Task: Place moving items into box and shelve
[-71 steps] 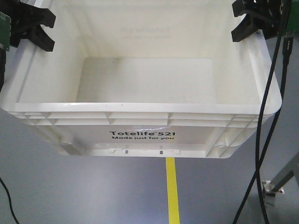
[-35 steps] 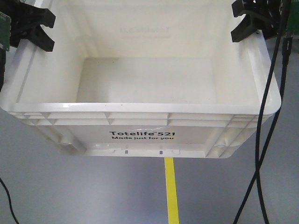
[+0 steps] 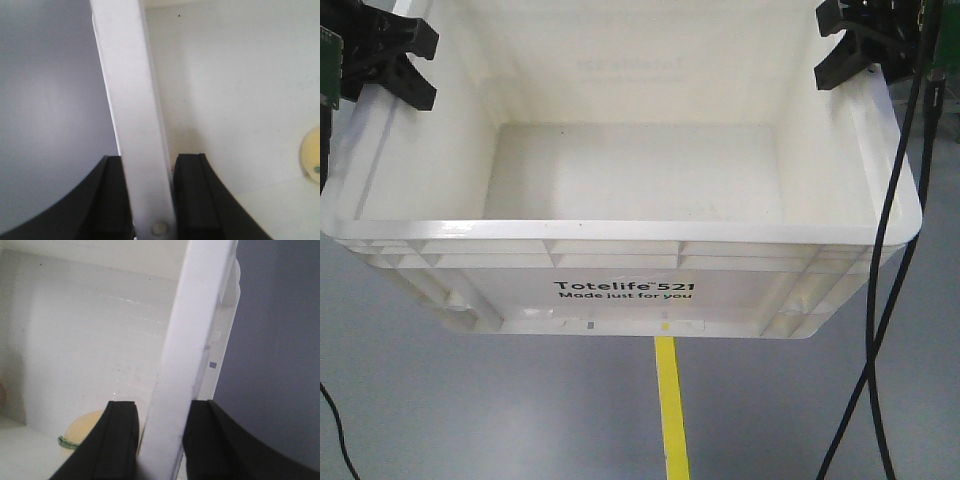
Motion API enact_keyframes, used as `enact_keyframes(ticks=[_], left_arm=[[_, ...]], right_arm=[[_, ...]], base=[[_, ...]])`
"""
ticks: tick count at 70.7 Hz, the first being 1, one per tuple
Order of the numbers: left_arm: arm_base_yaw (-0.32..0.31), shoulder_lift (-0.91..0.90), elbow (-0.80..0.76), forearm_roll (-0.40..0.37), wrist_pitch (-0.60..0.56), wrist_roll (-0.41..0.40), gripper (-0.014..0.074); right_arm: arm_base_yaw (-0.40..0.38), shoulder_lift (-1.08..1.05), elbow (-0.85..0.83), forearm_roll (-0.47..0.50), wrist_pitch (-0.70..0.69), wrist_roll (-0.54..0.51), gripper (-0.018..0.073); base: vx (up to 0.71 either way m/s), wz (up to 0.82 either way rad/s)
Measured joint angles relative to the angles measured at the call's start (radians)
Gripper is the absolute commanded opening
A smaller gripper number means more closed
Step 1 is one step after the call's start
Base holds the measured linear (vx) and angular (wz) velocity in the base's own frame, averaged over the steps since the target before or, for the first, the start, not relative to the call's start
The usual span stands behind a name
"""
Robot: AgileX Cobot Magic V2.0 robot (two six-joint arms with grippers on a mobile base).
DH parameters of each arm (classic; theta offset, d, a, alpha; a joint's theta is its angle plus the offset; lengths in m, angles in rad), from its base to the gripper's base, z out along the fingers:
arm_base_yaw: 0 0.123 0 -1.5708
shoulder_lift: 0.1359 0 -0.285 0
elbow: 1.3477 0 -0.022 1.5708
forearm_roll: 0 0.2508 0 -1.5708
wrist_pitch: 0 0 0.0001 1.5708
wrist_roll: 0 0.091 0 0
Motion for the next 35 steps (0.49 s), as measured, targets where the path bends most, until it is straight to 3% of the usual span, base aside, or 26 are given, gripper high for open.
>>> enact_keyframes(ticks=[35], left_arm=[[0.000, 0.000, 0.000, 0.001, 0.000, 0.000, -0.0017]], right_arm=[[0.000, 0.000, 0.000, 0.000, 0.000, 0.000, -0.0011]], base=[[0.47, -0.32]])
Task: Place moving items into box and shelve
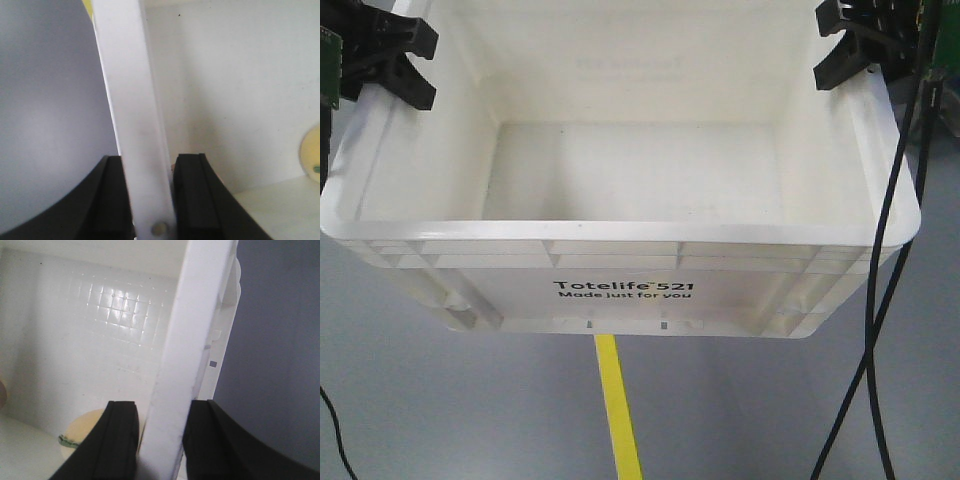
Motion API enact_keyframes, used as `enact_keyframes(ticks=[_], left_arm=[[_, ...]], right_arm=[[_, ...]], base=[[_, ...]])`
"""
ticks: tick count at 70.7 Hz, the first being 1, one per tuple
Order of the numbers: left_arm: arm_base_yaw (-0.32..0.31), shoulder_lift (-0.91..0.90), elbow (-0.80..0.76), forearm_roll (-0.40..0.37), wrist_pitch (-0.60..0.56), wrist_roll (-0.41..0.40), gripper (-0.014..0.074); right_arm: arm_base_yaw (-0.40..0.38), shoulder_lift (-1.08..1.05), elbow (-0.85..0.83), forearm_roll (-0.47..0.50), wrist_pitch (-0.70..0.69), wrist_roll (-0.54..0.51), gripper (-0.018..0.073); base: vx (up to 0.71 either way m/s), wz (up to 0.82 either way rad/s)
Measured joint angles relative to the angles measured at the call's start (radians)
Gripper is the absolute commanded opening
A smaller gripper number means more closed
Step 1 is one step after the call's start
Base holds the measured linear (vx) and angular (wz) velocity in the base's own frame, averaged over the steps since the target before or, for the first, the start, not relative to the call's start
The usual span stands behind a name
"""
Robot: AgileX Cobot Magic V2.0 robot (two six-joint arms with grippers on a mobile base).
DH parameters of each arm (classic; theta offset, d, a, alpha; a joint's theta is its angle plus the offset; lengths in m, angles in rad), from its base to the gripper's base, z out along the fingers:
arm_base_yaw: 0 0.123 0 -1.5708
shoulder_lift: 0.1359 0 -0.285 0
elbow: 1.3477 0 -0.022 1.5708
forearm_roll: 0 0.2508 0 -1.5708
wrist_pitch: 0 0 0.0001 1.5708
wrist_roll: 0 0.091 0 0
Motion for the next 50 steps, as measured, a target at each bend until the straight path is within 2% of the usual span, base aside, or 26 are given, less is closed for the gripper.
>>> enact_keyframes(ticks=[50], left_arm=[[0.000, 0.000, 0.000, 0.000, 0.000, 0.000, -0.0017]], right_arm=[[0.000, 0.000, 0.000, -0.001, 0.000, 0.000, -0.0011]], base=[[0.36, -0.63]])
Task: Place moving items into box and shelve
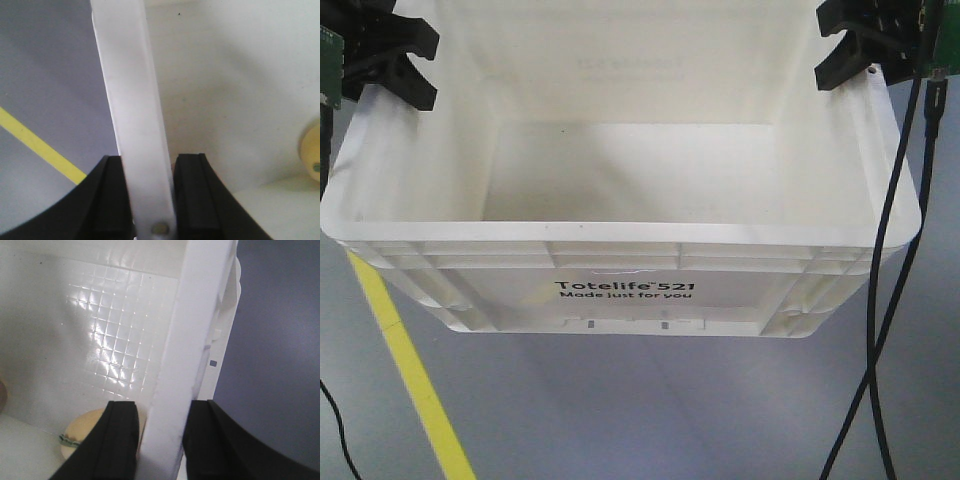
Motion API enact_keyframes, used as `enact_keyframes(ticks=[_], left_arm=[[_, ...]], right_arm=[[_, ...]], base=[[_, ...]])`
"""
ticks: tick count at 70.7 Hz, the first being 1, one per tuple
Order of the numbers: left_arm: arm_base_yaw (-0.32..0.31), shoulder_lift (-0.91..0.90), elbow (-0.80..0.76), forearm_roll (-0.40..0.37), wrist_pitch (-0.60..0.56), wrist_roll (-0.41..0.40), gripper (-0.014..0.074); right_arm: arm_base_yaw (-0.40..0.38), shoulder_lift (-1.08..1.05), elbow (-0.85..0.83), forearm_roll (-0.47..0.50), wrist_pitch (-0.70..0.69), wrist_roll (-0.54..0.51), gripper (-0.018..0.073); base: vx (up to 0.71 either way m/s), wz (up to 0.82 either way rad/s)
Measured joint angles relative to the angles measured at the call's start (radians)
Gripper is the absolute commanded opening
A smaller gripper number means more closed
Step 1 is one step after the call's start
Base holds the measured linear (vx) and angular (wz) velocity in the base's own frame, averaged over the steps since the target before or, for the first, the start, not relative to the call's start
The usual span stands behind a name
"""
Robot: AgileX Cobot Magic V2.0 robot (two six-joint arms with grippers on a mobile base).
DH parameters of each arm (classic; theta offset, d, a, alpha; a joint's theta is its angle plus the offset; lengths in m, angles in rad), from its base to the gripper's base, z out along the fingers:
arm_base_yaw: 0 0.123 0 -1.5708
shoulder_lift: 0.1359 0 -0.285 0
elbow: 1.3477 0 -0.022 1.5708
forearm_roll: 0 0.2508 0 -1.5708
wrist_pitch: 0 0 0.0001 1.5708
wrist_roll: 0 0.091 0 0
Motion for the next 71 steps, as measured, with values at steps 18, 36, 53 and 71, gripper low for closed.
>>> enact_keyframes(ticks=[18, 36, 53, 71], left_arm=[[0.000, 0.000, 0.000, -0.001, 0.000, 0.000, -0.0017], [0.000, 0.000, 0.000, -0.001, 0.000, 0.000, -0.0017], [0.000, 0.000, 0.000, -0.001, 0.000, 0.000, -0.0017], [0.000, 0.000, 0.000, -0.001, 0.000, 0.000, -0.0017]], right_arm=[[0.000, 0.000, 0.000, 0.000, 0.000, 0.000, -0.0011], [0.000, 0.000, 0.000, 0.001, 0.000, 0.000, -0.0011], [0.000, 0.000, 0.000, 0.001, 0.000, 0.000, -0.0011], [0.000, 0.000, 0.000, 0.001, 0.000, 0.000, -0.0011]], base=[[0.31, -0.53], [0.31, -0.45], [0.30, -0.48], [0.31, -0.52]])
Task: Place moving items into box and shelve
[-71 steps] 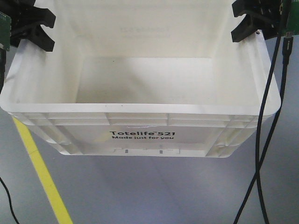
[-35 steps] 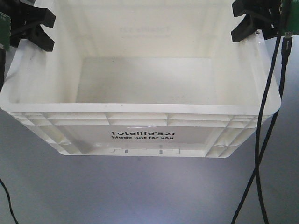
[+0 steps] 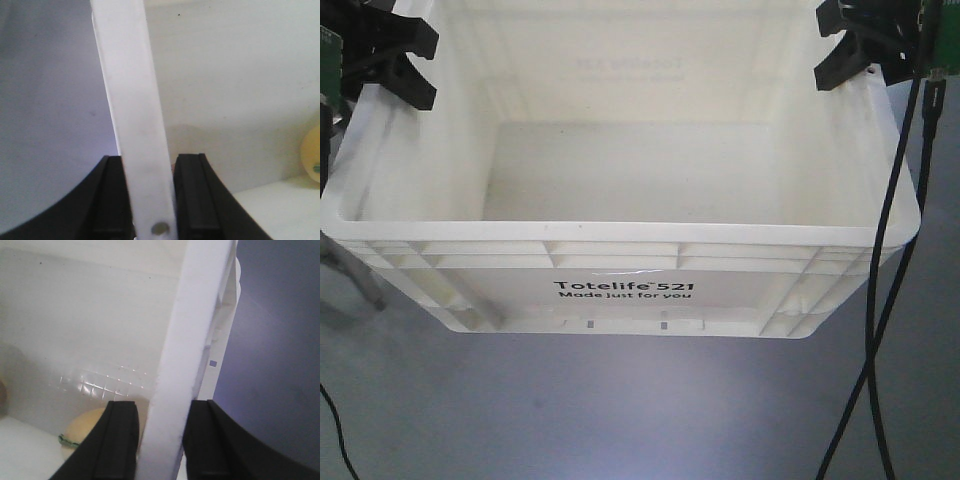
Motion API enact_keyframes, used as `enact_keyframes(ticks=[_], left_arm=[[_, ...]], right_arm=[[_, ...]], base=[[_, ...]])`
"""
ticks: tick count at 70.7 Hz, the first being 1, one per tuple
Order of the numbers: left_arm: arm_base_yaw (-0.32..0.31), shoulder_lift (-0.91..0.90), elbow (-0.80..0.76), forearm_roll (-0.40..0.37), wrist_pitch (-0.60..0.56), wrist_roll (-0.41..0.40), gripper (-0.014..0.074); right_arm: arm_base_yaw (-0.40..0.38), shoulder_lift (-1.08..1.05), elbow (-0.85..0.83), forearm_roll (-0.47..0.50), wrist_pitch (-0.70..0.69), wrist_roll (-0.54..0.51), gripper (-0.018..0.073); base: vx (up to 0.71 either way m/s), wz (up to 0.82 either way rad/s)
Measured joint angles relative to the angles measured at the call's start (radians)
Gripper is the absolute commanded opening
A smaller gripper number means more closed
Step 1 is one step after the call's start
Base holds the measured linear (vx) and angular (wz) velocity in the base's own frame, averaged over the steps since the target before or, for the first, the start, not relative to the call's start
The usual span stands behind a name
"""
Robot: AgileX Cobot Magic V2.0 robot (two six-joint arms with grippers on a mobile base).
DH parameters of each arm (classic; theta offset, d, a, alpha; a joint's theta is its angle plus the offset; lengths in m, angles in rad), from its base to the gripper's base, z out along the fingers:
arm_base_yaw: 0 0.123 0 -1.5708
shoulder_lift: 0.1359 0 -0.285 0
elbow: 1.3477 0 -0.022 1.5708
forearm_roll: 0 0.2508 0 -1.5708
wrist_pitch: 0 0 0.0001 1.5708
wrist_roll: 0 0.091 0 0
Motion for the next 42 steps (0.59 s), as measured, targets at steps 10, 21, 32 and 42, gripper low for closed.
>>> enact_keyframes(ticks=[10, 21, 32, 42], left_arm=[[0.000, 0.000, 0.000, 0.000, 0.000, 0.000, -0.0017], [0.000, 0.000, 0.000, 0.000, 0.000, 0.000, -0.0017], [0.000, 0.000, 0.000, 0.000, 0.000, 0.000, -0.0017], [0.000, 0.000, 0.000, -0.001, 0.000, 0.000, -0.0017]], right_arm=[[0.000, 0.000, 0.000, 0.000, 0.000, 0.000, -0.0011], [0.000, 0.000, 0.000, -0.001, 0.000, 0.000, -0.0011], [0.000, 0.000, 0.000, -0.001, 0.000, 0.000, -0.0011], [0.000, 0.000, 0.000, -0.001, 0.000, 0.000, -0.0011]], base=[[0.32, -0.57], [0.32, -0.55], [0.33, -0.47], [0.35, -0.37]])
